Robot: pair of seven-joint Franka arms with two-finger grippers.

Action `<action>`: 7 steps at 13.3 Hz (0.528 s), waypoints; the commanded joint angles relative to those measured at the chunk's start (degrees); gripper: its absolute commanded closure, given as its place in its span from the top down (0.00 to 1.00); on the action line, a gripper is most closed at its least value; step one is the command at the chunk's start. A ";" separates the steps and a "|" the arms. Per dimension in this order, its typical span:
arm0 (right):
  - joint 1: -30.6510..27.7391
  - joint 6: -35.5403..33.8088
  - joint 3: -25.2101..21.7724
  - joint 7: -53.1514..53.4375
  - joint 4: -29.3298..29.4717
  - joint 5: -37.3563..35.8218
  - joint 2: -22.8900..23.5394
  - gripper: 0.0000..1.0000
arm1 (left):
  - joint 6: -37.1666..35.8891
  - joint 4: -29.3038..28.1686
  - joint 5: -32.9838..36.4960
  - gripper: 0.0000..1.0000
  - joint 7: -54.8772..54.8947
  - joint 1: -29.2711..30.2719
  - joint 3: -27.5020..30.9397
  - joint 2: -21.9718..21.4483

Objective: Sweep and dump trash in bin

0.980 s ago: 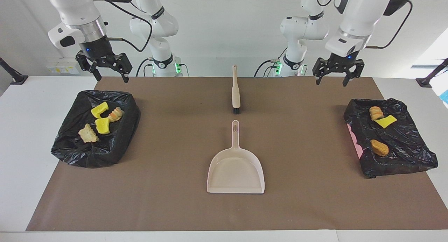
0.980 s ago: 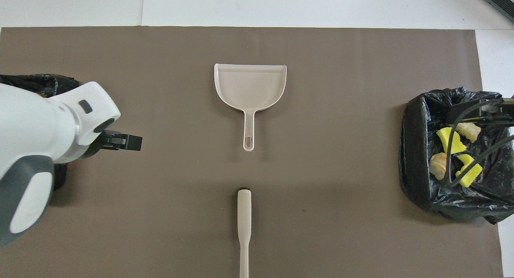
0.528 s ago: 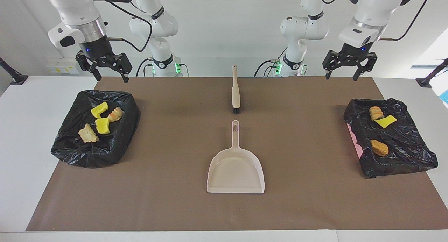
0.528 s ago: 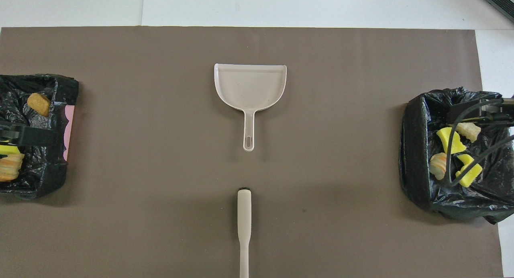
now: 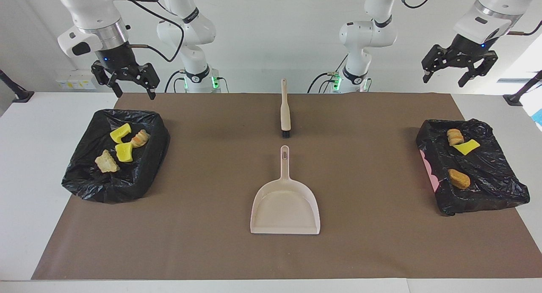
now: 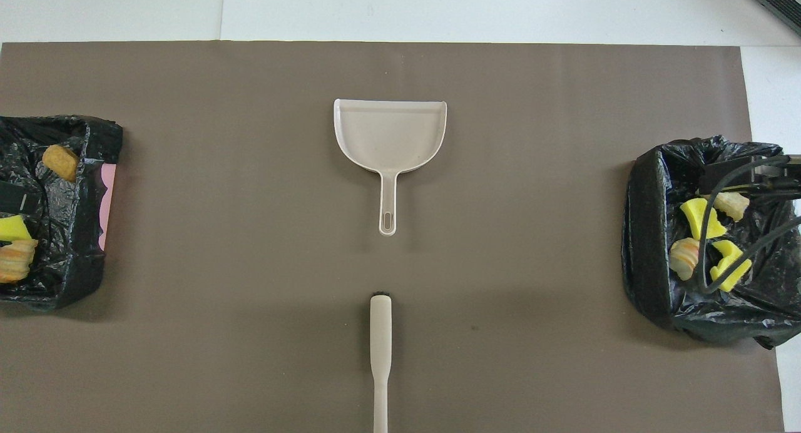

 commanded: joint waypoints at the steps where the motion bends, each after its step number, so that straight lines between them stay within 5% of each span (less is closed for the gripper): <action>1: -0.45 -1.38 -0.16 0.81 -0.77 1.41 -1.13 1.00 | 1.91 -3.57 -0.75 1.00 0.63 1.06 -0.32 -2.82; 7: -0.36 -1.38 -0.16 0.99 -0.85 1.32 -1.22 1.00 | 1.29 -4.18 -0.31 1.00 0.37 0.97 -0.58 -3.17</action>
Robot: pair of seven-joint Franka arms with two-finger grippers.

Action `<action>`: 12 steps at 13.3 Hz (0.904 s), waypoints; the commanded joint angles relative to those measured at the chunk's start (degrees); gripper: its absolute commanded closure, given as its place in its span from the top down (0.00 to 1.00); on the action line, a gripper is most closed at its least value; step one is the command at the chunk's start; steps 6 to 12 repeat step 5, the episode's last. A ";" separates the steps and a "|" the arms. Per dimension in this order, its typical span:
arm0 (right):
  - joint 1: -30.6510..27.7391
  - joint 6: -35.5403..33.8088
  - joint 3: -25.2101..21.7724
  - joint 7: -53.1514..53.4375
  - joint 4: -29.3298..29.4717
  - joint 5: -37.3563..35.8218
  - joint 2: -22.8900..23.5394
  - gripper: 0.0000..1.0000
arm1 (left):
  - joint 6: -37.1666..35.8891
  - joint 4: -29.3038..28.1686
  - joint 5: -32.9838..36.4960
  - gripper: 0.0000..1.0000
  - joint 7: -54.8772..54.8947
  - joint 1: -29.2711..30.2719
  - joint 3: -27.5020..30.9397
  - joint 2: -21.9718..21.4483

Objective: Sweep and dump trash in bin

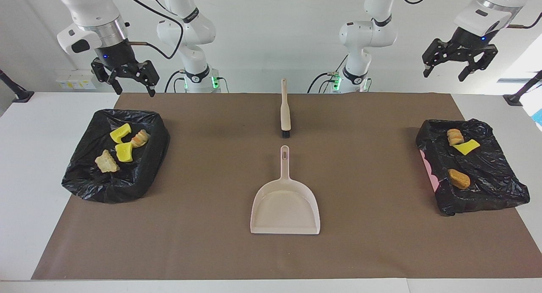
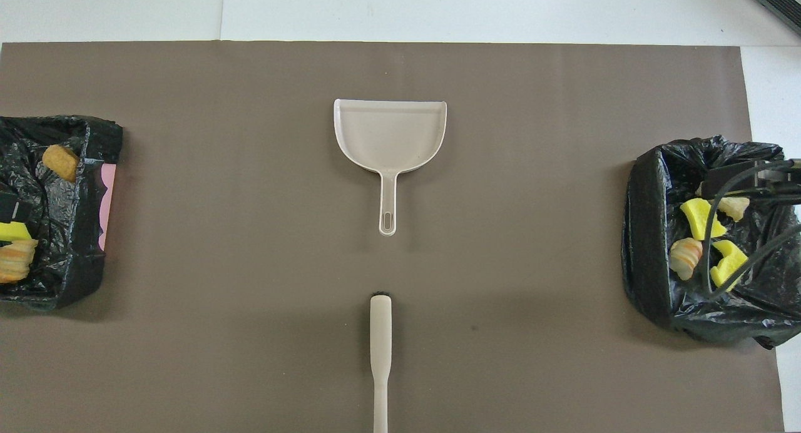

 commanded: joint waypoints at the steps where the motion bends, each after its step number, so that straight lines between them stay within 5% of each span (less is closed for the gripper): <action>1: -0.43 -0.79 -0.07 0.99 -0.85 1.28 -1.12 1.00 | 1.13 -2.16 -0.31 1.00 0.37 1.01 -0.52 -1.66; 12: -0.34 -1.23 0.11 0.90 -0.85 1.20 -1.12 1.00 | 1.13 -2.16 -0.22 1.00 0.37 1.01 -0.52 -1.66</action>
